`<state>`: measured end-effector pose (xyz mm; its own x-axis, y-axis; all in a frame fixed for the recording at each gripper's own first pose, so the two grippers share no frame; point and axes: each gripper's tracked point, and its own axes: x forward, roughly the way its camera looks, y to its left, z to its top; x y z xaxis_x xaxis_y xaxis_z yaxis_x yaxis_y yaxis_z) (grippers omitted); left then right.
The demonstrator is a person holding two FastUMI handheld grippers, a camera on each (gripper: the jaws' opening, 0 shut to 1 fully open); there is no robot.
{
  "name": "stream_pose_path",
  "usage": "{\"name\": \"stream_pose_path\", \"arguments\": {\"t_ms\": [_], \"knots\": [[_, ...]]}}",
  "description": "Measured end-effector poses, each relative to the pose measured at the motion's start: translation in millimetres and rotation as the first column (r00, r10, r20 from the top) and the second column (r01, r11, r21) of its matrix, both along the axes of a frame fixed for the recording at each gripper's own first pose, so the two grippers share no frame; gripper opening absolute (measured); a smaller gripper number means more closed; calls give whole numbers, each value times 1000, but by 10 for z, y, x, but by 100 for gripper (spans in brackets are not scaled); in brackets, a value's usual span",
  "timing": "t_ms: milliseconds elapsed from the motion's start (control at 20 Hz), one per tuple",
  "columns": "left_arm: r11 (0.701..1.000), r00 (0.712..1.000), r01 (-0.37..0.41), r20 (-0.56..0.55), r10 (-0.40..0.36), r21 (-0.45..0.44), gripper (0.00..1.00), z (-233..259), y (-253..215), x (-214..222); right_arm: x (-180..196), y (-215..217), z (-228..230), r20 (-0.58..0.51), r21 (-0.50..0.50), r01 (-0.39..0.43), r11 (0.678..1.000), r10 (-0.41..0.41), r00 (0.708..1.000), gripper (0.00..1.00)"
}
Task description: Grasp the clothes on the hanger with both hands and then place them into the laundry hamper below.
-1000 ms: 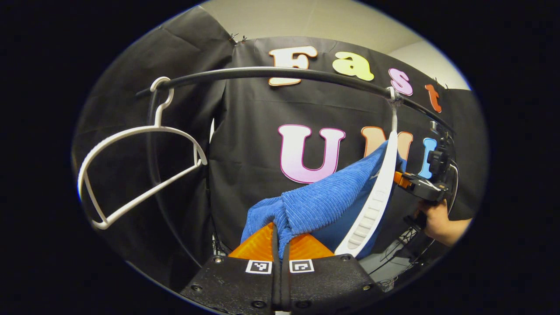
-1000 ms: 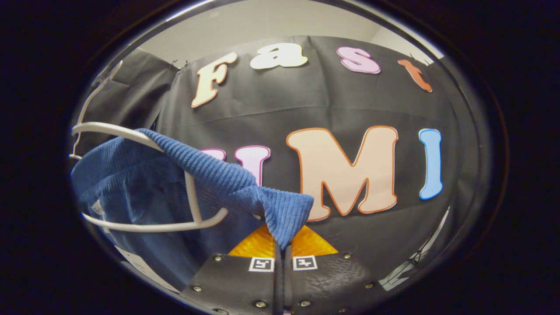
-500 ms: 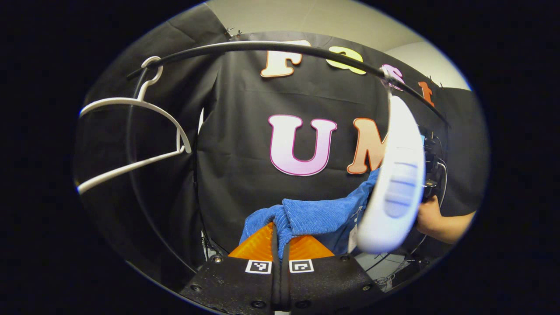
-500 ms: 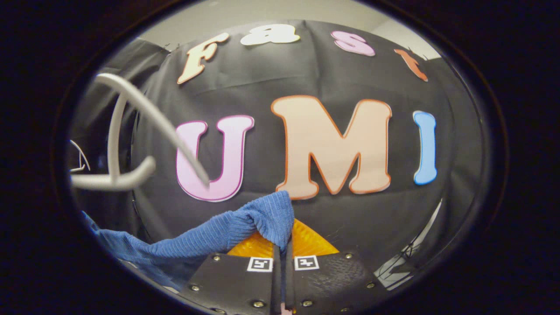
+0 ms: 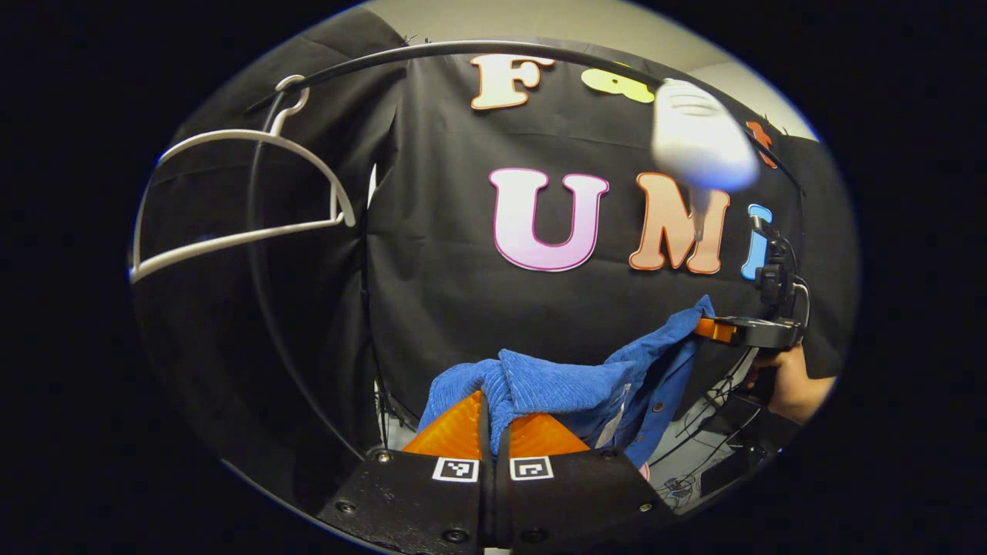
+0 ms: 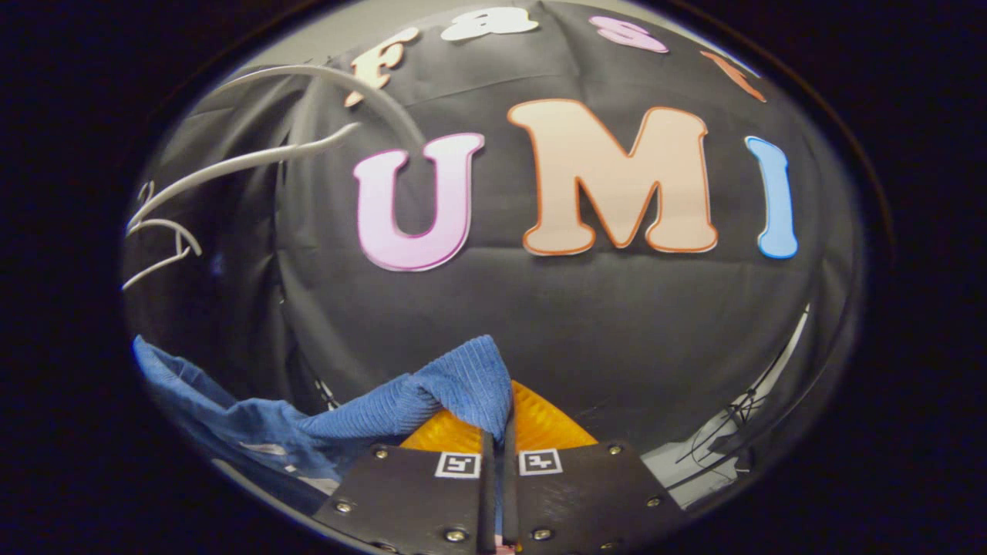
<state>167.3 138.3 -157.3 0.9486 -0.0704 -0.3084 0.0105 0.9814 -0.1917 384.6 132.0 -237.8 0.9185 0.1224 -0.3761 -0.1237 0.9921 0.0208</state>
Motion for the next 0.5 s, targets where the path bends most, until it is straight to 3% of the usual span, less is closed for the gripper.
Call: {"name": "stream_pose_path", "arguments": {"t_ms": [100,250,500], "knots": [[1000,1000,-7,-16,7,16,1,-42,-11,-78,-219,17,-51,-20,-30,-37,999,37,999,4],[1000,1000,-10,-20,10,14,1,-39,-65,-169,-529,84,-68,-58,19,-86,996,87,995,4],[1000,1000,-1,2,1,12,1,142,-249,-303,-952,-82,173,-58,66,-11,998,14,998,4]]}}
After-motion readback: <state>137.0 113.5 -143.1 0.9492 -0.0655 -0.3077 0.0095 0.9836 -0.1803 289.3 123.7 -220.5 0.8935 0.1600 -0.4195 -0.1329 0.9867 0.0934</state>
